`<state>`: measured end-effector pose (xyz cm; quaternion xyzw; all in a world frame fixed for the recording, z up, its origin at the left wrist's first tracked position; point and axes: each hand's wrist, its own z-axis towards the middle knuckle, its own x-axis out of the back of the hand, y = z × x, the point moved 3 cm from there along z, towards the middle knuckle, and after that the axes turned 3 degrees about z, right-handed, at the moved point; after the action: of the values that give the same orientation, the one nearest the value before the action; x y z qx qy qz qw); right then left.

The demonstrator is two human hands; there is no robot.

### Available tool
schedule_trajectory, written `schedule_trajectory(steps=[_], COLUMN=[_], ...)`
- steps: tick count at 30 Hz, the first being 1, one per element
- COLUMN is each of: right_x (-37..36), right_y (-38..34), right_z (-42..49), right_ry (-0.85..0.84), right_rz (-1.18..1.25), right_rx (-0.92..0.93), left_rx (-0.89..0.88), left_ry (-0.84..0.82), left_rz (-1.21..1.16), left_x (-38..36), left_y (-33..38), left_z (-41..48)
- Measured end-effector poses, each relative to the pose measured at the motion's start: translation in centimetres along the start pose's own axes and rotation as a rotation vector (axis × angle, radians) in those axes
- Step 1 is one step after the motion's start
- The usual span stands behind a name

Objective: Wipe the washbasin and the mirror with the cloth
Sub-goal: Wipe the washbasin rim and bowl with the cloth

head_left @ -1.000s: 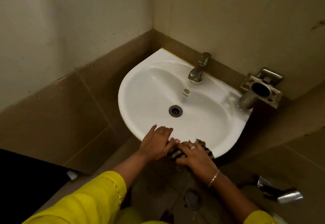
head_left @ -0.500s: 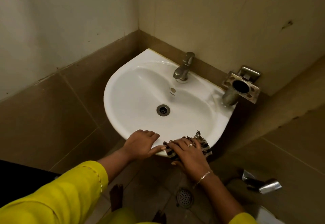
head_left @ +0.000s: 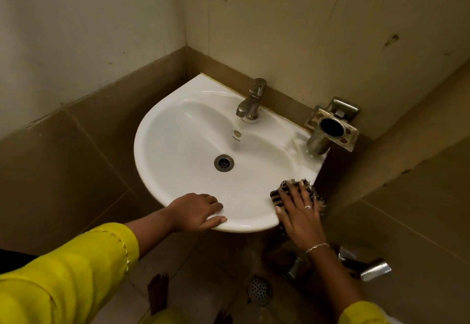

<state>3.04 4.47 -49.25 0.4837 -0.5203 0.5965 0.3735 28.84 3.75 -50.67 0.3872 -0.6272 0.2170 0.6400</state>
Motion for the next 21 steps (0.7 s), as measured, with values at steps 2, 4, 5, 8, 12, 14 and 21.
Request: schedule_trajectory(steps=[2, 4, 5, 8, 12, 14, 21], right_x=[0.0, 0.4, 0.5, 1.2, 1.4, 1.6, 0.5], right_y=[-0.6, -0.2, 0.3, 1.0, -0.2, -0.7, -0.3], right_z=[0.6, 2.2, 3.2, 5.0, 4.0, 3.2, 3.3], right_ry=[0.035, 0.016, 0.011, 0.072, 0.273, 0.298, 0.065], right_rz=[-0.007, -0.032, -0.04, -0.092, -0.126, -0.079, -0.009], right_rx=[-0.098, -0.163, -0.192, -0.252, -0.21, -0.203, -0.335], left_rx=[0.021, 0.045, 0.051, 0.058, 0.065, 0.068, 0.059], left_ry=[-0.008, -0.013, -0.012, -0.006, -0.012, -0.004, 0.005], left_rz=[-0.021, -0.036, -0.038, -0.04, -0.032, -0.034, -0.038], left_x=[-0.1, 0.0, 0.1, 0.2, 0.1, 0.1, -0.1], left_y=[-0.3, -0.4, -0.4, -0.3, -0.5, -0.5, -0.6], left_z=[0.1, 0.1, 0.1, 0.1, 0.1, 0.1, 0.2])
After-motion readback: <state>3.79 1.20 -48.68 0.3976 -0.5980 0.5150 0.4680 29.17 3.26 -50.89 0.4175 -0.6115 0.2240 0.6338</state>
